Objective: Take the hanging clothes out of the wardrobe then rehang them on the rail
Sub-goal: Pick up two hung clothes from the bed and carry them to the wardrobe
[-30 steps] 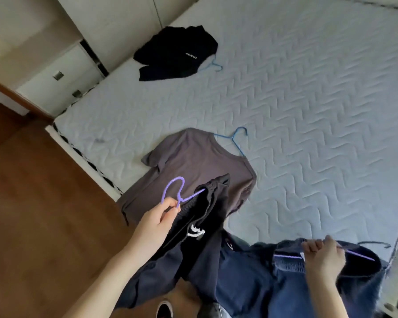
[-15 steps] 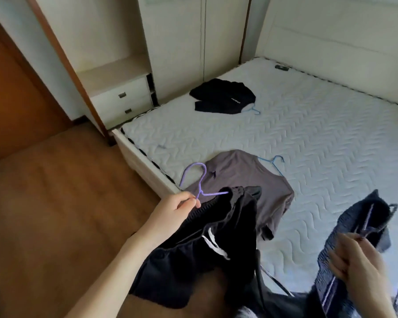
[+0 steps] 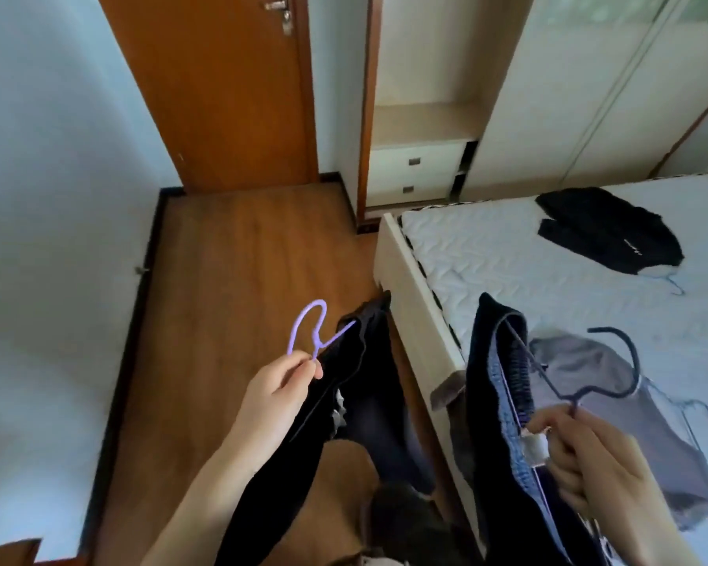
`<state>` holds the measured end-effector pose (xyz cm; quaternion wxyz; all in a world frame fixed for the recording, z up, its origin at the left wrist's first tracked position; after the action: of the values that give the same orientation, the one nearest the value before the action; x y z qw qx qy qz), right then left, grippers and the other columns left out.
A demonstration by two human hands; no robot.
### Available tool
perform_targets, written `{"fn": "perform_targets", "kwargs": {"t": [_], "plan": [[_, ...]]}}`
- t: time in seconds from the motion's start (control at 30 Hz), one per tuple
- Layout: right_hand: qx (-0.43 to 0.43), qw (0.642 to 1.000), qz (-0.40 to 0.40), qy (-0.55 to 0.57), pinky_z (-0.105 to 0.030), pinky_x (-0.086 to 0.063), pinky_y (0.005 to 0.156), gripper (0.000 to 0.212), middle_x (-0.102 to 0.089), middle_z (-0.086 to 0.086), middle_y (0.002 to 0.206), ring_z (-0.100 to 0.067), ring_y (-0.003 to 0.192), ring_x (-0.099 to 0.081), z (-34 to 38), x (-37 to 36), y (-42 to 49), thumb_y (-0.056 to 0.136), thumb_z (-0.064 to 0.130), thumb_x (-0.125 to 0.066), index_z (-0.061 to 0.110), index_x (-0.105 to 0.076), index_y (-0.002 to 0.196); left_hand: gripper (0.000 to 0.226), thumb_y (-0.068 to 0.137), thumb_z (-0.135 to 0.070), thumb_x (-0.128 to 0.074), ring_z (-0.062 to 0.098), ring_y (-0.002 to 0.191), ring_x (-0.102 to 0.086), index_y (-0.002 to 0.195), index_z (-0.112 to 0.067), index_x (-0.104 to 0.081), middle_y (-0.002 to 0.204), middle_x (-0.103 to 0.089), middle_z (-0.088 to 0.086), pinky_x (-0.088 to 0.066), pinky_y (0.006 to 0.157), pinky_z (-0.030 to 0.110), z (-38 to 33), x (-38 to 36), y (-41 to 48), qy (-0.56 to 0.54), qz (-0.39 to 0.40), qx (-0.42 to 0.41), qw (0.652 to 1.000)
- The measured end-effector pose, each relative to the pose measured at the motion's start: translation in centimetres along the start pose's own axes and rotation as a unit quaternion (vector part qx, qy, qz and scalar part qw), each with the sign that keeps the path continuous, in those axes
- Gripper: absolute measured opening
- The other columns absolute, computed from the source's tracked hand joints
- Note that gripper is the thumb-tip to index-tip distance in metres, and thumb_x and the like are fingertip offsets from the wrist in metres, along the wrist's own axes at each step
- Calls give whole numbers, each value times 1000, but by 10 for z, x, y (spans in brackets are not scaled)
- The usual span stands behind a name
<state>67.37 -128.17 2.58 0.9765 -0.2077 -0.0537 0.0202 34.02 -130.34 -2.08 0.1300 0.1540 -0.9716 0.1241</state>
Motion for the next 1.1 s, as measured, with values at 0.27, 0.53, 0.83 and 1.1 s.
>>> {"fn": "perform_targets", "kwargs": {"t": [0.27,0.53,0.83,1.1], "plan": [[29,994,105,4,-22,-7,46,29,-19,7,54,-8,45,-14,27,-150,177,104,13,-33,-3,-54,94,22,93,-26,-51,22,61,-53,75,-24,-65,63,-57,15,-41,67,37,56,105,88,-9,-158,65,985],[40,967,244,-55,-16,-15,38,30,-22,4,54,-11,46,-15,102,-299,346,104,18,-34,-1,-56,95,30,99,-8,-50,-1,49,-54,74,-18,-64,62,-64,-2,-40,51,9,53,190,193,30,-272,134,952],[41,960,254,-106,-19,-15,37,31,-23,5,53,-9,44,-16,162,-411,508,105,18,-33,-2,-54,93,33,98,-12,-51,3,43,-43,72,-28,-65,47,-52,-6,-33,57,28,48,252,363,-10,-314,150,937],[13,990,132,-49,-14,-22,39,39,-30,6,47,-4,37,-27,214,-448,636,103,12,-35,17,-57,72,29,98,-15,-51,3,46,-45,72,-20,-64,50,-54,0,-35,54,28,14,295,611,14,-188,110,976]]}}
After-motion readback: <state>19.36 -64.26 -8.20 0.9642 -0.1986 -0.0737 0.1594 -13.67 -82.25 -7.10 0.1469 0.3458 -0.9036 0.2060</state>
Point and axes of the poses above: each hand's wrist, its own y-axis towards the middle knuckle, its own x-axis out of the back of the hand, z = x × y, the point moved 8 cm from there along y, towards the middle knuckle
